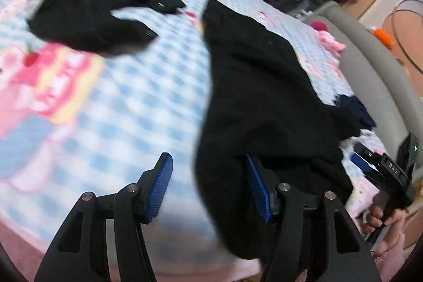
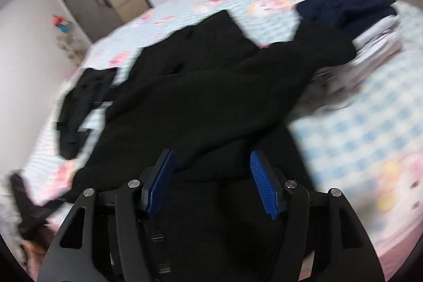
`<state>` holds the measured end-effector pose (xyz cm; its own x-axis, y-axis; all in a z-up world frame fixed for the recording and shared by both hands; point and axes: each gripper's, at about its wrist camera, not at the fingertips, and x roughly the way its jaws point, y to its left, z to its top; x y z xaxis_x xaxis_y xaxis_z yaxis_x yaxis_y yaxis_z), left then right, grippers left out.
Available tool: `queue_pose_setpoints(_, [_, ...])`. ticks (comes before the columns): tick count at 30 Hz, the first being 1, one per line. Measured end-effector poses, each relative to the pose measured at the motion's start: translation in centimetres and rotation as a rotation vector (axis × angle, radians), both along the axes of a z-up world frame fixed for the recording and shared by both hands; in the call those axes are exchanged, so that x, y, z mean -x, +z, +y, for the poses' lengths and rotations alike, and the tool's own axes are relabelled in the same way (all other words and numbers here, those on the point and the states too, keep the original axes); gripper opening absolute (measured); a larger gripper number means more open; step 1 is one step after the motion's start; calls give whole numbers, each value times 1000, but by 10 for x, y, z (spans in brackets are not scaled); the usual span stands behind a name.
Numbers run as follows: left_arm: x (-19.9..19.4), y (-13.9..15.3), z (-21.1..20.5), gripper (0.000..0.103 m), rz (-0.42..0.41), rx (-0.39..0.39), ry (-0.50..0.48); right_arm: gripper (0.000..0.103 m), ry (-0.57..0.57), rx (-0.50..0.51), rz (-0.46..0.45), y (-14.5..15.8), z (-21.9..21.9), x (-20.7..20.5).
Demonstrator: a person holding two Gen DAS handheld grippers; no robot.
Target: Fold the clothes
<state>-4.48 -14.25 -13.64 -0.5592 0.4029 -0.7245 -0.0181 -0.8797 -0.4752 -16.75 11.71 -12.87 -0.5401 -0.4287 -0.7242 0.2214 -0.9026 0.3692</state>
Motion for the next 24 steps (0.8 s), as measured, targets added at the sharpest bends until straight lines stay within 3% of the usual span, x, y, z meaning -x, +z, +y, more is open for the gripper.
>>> queue_pose_setpoints(4, [15,-11,12,57,-12,27,-3,64,108,1,-70,-13,-34,7])
queue_pose_setpoints(6, [13,-8,19,39,4,23,-13,64,140,66,-121,-24,-46,12])
queue_pose_setpoints(7, [8,-5,24,30,31,76,-19,64,142,82,-127,-29,-49,15])
queue_pose_setpoints(8, [2,-2,30,23,53,180,-11,64,144,96,-132,-34,-52,18])
queue_pose_setpoints(10, [-1,-6,36,16,30,328,7,64,150,106,-140,-42,-58,24])
queue_pose_setpoints(12, [-6,-11,24,15,3,335,32,61,152,87,-136,-46,-61,31])
queue_pose_setpoints(14, [-7,-20,11,17,-39,281,35,44,143,56,-120,-48,-62,35])
queue_pose_setpoints(15, [-7,-19,9,18,-40,258,30,37,128,3,-105,-47,-58,36])
queue_pose_setpoints(16, [-7,-18,7,18,-40,233,24,21,100,-94,-76,-47,-56,35])
queue_pose_setpoints(17, [-9,-11,2,19,-34,153,9,18,84,-141,-56,-47,-52,33])
queue_pose_setpoints(19, [-16,10,-19,19,13,-42,1,18,67,-160,-32,-39,-45,27])
queue_pose_setpoints(20, [-18,18,-26,20,43,-83,8,22,63,-164,-17,-33,-43,24])
queue_pose_setpoints(22, [-18,33,-32,20,117,-76,38,29,65,-166,21,-20,-40,18])
queue_pose_setpoints(24, [0,24,-16,20,104,-44,-3,32,92,-129,68,-8,-46,17])
